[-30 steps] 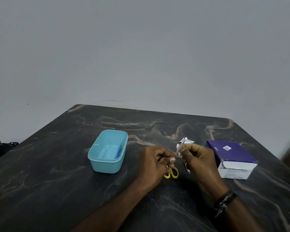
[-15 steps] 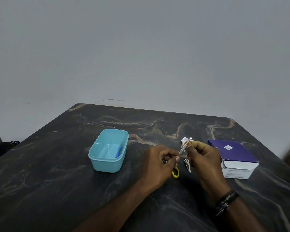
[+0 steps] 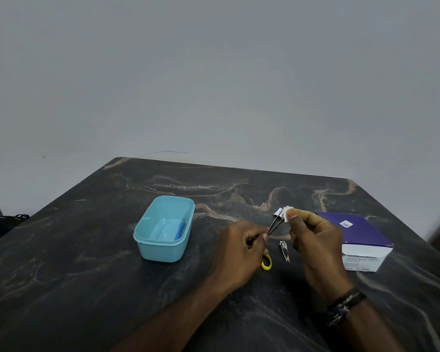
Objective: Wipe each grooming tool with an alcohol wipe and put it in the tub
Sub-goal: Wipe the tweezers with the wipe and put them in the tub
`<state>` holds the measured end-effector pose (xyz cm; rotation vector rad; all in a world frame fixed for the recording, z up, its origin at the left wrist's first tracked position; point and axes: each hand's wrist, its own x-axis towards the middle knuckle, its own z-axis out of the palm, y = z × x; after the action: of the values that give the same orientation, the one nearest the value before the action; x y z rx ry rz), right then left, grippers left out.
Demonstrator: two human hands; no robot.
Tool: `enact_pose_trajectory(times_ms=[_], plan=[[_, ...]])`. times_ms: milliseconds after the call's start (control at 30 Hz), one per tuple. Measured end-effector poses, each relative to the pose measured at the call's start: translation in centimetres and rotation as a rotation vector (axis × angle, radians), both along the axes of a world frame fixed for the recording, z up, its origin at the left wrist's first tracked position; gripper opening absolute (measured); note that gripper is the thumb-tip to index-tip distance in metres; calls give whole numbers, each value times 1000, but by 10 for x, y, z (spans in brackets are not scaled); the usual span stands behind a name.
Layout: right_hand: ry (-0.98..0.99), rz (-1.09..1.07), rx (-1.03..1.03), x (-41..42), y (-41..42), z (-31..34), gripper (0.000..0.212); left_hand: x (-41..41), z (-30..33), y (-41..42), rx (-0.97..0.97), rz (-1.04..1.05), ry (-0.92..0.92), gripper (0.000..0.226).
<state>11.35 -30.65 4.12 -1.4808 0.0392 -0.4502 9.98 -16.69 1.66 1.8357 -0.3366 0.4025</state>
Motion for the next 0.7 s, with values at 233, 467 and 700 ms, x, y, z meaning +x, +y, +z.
enact_pose_trajectory(times_ms=[233,467,700], plan=[[40,38,111,4,-3,-1,15,1,3,-1,-188,-63,172,14],[59,24,149,6,-6,-3,10,1,6,-3,-311,-94,221,15],[64,49,136,7,-5,-5,17,-1,6,-4,-300,-108,215,14]])
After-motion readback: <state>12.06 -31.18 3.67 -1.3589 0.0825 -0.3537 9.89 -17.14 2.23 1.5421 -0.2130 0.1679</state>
